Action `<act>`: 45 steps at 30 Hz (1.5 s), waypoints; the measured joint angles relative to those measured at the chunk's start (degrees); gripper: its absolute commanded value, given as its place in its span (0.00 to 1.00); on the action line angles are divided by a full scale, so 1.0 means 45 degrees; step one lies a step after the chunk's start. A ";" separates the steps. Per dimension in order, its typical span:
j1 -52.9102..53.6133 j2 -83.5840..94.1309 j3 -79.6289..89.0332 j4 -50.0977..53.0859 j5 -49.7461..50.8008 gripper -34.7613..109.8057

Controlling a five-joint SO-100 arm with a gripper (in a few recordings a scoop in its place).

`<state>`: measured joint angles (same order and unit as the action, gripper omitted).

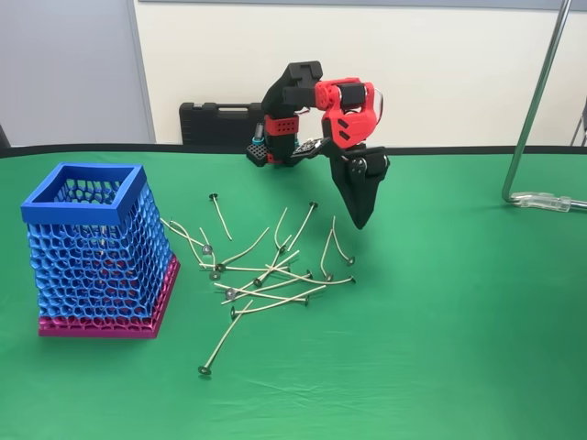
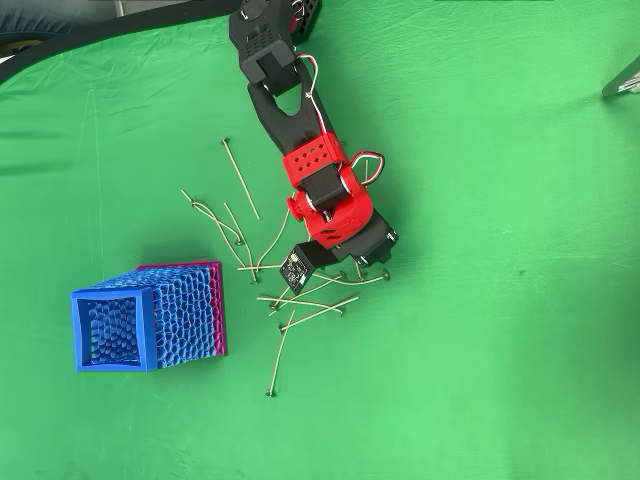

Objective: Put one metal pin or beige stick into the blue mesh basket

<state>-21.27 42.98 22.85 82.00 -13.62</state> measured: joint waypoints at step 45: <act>0.0137 -0.2031 -0.0879 0.0527 0.0430 0.35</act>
<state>-20.65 33.84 18.90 84.38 -11.69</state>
